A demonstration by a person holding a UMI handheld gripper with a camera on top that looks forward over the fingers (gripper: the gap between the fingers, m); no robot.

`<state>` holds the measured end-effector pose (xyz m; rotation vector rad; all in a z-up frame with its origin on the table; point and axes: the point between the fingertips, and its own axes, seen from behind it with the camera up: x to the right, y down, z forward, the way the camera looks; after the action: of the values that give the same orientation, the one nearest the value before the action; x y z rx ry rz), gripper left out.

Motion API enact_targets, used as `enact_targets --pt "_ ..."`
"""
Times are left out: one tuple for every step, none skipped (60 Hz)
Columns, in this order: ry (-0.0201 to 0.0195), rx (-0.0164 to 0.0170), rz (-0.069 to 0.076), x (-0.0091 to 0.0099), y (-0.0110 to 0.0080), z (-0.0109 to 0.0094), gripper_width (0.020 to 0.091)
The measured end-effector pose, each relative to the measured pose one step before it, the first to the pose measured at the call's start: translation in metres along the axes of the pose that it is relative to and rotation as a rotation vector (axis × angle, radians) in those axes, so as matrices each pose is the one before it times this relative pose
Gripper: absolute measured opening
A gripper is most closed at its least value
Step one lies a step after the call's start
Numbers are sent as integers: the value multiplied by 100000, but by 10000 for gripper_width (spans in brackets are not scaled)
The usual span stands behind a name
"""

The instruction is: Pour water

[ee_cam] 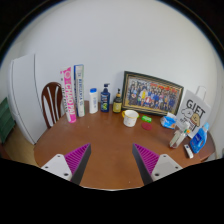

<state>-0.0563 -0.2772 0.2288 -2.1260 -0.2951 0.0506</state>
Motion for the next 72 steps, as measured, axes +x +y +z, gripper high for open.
enact_targets --pt "1130 -208 380 513 102 99 854" --pt "962 -213 435 643 119 207 854" --pt "918 -254 393 647 121 168 854" --pt "860 -301 371 666 168 166 855" --pt "776 -275 333 750 183 165 856" --pt "684 -167 392 735 193 177 854" --pt "640 -172 463 772 211 156 853" --pt "965 -92 366 -422 216 -629 855" --pt "209 -8 559 2189 320 905 853" --pt "746 -105 589 884 248 257 854" --pt "744 -125 541 902 212 217 855" --pt "683 -174 513 897 249 232 855" --pt "656 -276 487 877 273 232 854" --pt "706 -237 469 913 247 212 854" --pt "801 -202 450 929 245 241 854" --pt "812 -122 408 955 235 239 855" --pt "840 -61 363 958 215 261 854" --pt "886 -21 316 989 224 287 856" --pt "946 50 239 1027 228 327 855" --pt "959 27 135 1005 222 345 854" --pt "928 54 160 1019 237 381 855" --pt "921 20 138 1013 250 388 854" --pt "962 40 155 1033 201 420 855" --pt "996 63 178 1014 193 446 857" --pt "1045 103 269 1011 178 479 855" --pt "914 114 313 1003 180 490 855" --pt "757 129 274 985 180 522 856" --pt "758 229 317 949 148 536 851" --pt "795 333 319 968 112 570 851" --pt "853 171 414 921 95 516 853" --pt "761 247 396 922 92 608 854" --pt "621 254 433 836 47 633 855" --pt "454 356 376 818 1 648 855" --pt "392 518 415 764 -42 693 855" --pt "378 501 396 747 -53 710 853" --pt "327 324 339 719 -5 712 855" --pt "328 39 270 688 11 709 855" --pt "298 39 255 655 -4 752 855" --pt "270 149 328 606 -67 707 855" --pt "94 400 374 534 -136 732 856" --pt "-98 523 341 477 -141 733 856" --pt "-207 603 318 405 -185 742 857" --pt "-301 665 353 411 -123 764 857" --pt "-203 288 170 333 -151 721 857" --pt "-535 356 216 318 -27 779 858" --pt "-527 203 -6 239 -119 742 858" --pt "-582 301 -78 224 -91 757 856" --pt "-468 424 -186 246 -77 806 854" --pt "-473 260 -189 187 -85 671 855" --pt "-590 416 -87 144 -116 700 856" --pt "-620 483 -108 140 -106 768 857" --pt "-585 294 -129 124 -62 694 857" --pt "-472 72 -85 86 -1 602 856" --pt "-573 73 -42 66 -3 661 855" --pt "-718 99 42 35 -19 650 857" --pt "-710 181 112 -22 13 628 856" --pt "-698 44 109 17 33 633 855" --pt "-241 -47 83 -58 88 494 859" --pt "-443 -93 122 41 88 539 859" --pt "-443 -134 70 18 84 493 855" --pt "-504 -75 133 -53 79 456 855" --pt "-711 -31 136 -106 99 434 846" --pt "-750 -173 175 -115 140 390 835" --pt "-573 -241 239 -98 134 339 812" --pt "-906 -179 94 -159 121 317 772" --pt "-1126 129 -43 -65 99 325 725" --pt "-620 149 -89 -92 21 275 673" --pt "-96 285 -143 -36 20 216 623" --pt "99 276 -235 134 39 170 582" --pt "177 767 -462 70 -125 104 558" --pt "-294 732 111 -60 -114 76 557" --pt "-707 577 147 -120 -94 79 555"
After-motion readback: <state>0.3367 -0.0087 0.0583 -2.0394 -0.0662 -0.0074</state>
